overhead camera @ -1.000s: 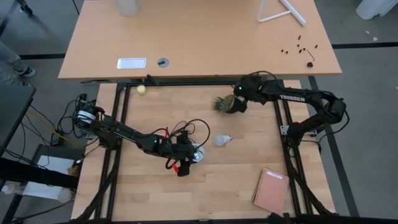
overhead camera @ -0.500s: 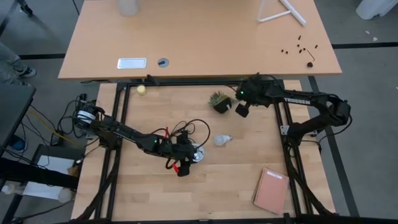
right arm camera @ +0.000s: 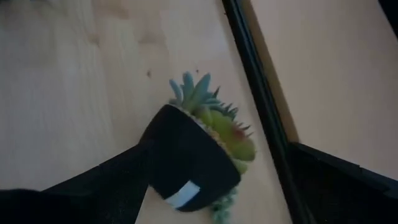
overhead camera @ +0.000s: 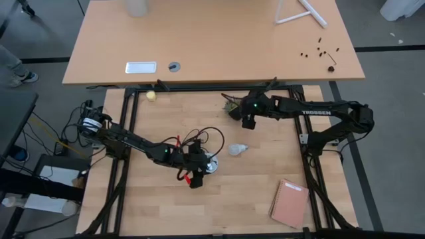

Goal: Screw lightbulb
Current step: Adjust the potted flower

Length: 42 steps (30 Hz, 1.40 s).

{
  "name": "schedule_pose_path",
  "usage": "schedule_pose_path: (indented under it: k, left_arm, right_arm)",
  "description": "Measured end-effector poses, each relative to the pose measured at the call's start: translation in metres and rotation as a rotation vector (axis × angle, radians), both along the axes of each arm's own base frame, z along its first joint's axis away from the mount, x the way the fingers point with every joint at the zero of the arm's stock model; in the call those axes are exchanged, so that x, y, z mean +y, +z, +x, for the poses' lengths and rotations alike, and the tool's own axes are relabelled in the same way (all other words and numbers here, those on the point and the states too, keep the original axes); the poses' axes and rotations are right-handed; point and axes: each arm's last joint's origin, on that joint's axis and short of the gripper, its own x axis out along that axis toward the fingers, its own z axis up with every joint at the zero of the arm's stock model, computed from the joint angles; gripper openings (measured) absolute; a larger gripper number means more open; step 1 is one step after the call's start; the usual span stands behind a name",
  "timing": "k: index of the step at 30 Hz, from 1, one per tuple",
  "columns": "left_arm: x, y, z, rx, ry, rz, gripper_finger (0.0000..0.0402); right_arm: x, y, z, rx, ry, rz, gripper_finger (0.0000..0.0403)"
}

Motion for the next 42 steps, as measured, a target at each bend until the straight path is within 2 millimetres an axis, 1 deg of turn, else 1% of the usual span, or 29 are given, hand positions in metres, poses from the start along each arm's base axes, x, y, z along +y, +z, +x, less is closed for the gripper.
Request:
schedule_pose_path:
  k: [3, 9, 12, 14, 18, 23, 27, 34, 39, 42]
  left_arm:
    - [0.000, 0.000, 0.000, 0.000, 0.000, 0.000, 0.0249]
    - [0.000, 0.000, 0.000, 0.000, 0.000, 0.000, 0.0249]
    - [0.000, 0.000, 0.000, 0.000, 0.000, -0.001, 0.0249]
    - [0.000, 0.000, 0.000, 0.000, 0.000, -0.001, 0.0249]
    - [0.000, 0.000, 0.000, 0.001, 0.002, -0.007, 0.0249]
    - [0.000, 0.000, 0.000, 0.002, 0.002, -0.006, 0.0249]
    - [0.000, -0.001, 0.000, 0.002, 0.000, -0.003, 0.0249]
    - [0.000, 0.000, 0.000, 0.002, 0.002, -0.001, 0.0249]
    - [0.000, -0.001, 0.000, 0.001, 0.012, 0.008, 0.0249]
    - [0.000, -0.001, 0.000, 0.001, 0.013, 0.008, 0.0249]
  right_arm:
    - [-0.005, -0.008, 0.000, 0.042, 0.041, 0.029, 0.0374]
    - [-0.006, -0.027, 0.009, 0.092, 0.119, 0.095, 0.0374]
    - [-0.008, -0.036, 0.015, 0.113, 0.112, 0.081, 0.0374]
    - [-0.009, -0.038, 0.018, 0.113, 0.093, 0.052, 0.0374]
    - [-0.007, -0.037, 0.019, 0.109, 0.089, 0.045, 0.0374]
    - [0.001, -0.029, 0.015, 0.116, 0.093, 0.029, 0.0374]
    - [0.003, -0.025, 0.016, 0.089, 0.104, 0.020, 0.0374]
    - [-0.011, -0.024, 0.014, 0.038, 0.103, 0.063, 0.0374]
    - [-0.019, -0.031, 0.011, 0.040, 0.045, 0.130, 0.0374]
    - [-0.018, -0.037, 0.010, 0.075, 0.019, 0.156, 0.0374]
